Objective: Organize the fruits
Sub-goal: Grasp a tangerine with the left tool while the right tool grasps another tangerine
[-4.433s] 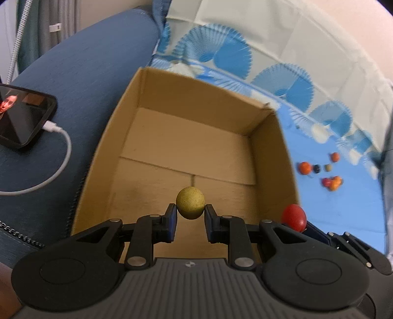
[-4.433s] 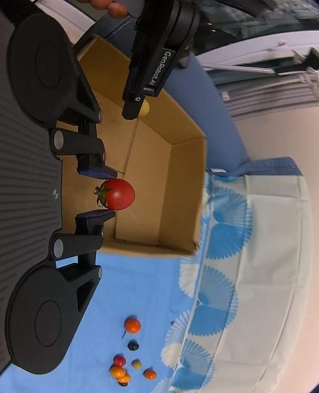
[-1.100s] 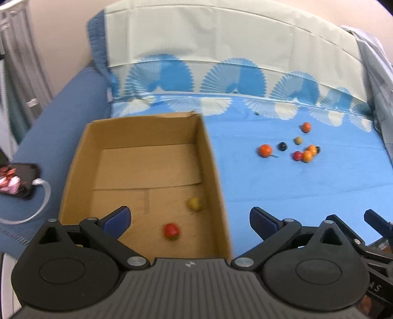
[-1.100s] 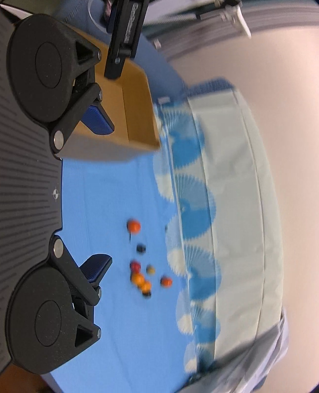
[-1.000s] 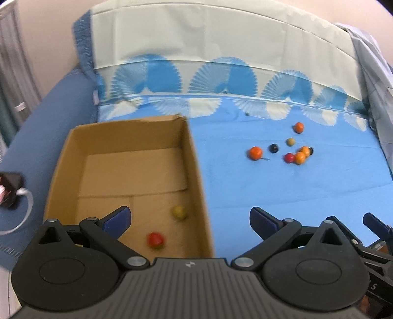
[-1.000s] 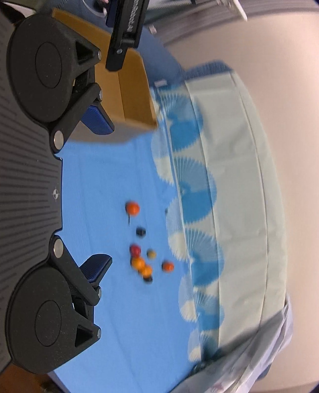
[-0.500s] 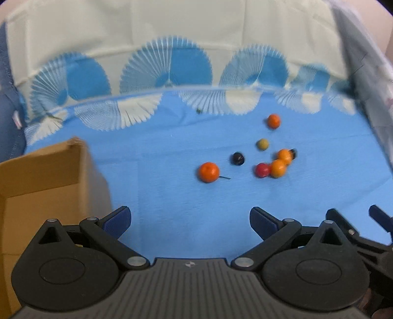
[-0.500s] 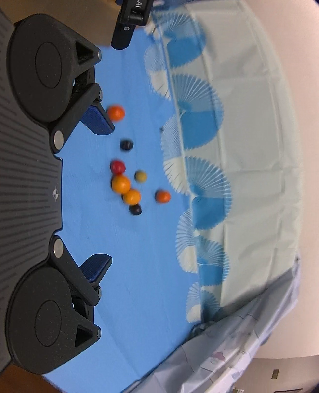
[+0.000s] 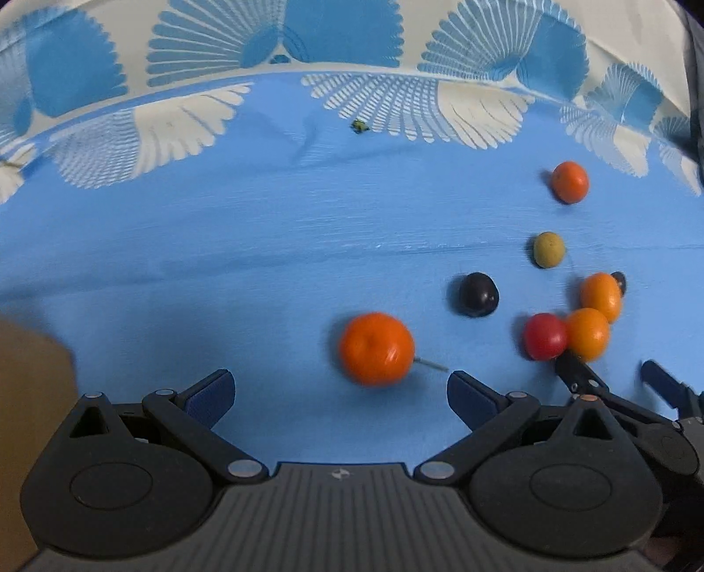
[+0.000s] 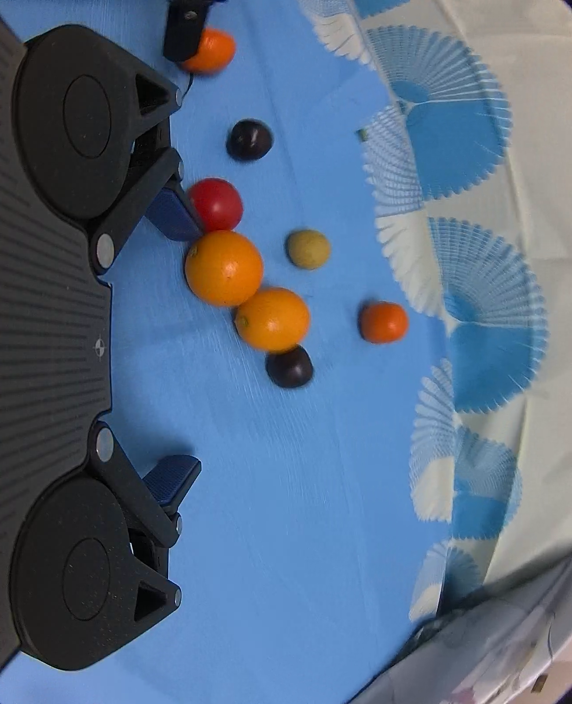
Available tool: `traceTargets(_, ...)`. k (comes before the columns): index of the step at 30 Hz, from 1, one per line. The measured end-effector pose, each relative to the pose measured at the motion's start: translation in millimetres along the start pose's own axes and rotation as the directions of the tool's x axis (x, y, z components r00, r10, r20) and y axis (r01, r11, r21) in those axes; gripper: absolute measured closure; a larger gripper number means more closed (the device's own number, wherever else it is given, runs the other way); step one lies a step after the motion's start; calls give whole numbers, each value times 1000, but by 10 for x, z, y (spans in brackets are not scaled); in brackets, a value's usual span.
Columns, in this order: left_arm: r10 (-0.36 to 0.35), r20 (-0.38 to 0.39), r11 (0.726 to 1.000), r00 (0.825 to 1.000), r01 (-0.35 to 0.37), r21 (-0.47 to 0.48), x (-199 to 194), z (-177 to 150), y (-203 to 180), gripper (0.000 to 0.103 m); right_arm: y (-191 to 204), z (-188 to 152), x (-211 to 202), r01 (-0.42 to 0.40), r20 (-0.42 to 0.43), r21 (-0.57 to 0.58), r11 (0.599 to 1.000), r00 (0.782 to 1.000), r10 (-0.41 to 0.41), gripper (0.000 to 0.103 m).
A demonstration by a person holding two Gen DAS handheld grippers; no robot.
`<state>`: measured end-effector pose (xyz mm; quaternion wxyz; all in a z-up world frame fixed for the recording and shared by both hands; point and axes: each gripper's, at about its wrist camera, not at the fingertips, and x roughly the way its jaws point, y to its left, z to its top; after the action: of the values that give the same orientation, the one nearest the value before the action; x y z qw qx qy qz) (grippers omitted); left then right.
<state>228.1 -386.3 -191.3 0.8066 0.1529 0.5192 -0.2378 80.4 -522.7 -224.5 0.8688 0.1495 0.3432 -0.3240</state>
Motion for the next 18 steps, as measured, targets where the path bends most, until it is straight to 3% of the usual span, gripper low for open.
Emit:
traceTargets(4,24,-32,1000,999,-24,2,168,71,-66,0,108,21,80,46,46,-26,999,998,-45,2)
traceTargets(5,16,-34,1000,999,-16,-3,177,89,-67,1,119,24,86,49,50,-26,998,998,-47,5)
traceTargets(6,1,-21,1000,1000,-1,-8,158,100,-65,6,135,19,77,45,60,-35,998,997,-42,18)
traceTargets(7,-12,7,1000,1000,12,-9,121,100,-59,14,166,9,48,29,77,-55,998,997,-25,45)
traceTargets(8,-20,31,1000,999,20,-3,78,96,-60,42,188,-3,-11,6,97,-78,997,995,2,54)
traceTargets(9,-34,25,999,999,34,11,66,97,-65,62,221,-11,-49,-15,99,-97,995,995,25,63)
traceTargets(14,-50,39,997,998,48,56,-98,-26,-68,62,203,-39,-176,-24,70,-64,998,997,29,63)
traceTargets(18,-76,83,995,994,70,70,-447,-222,-13,62,116,-124,-472,-35,57,-7,999,998,35,63)
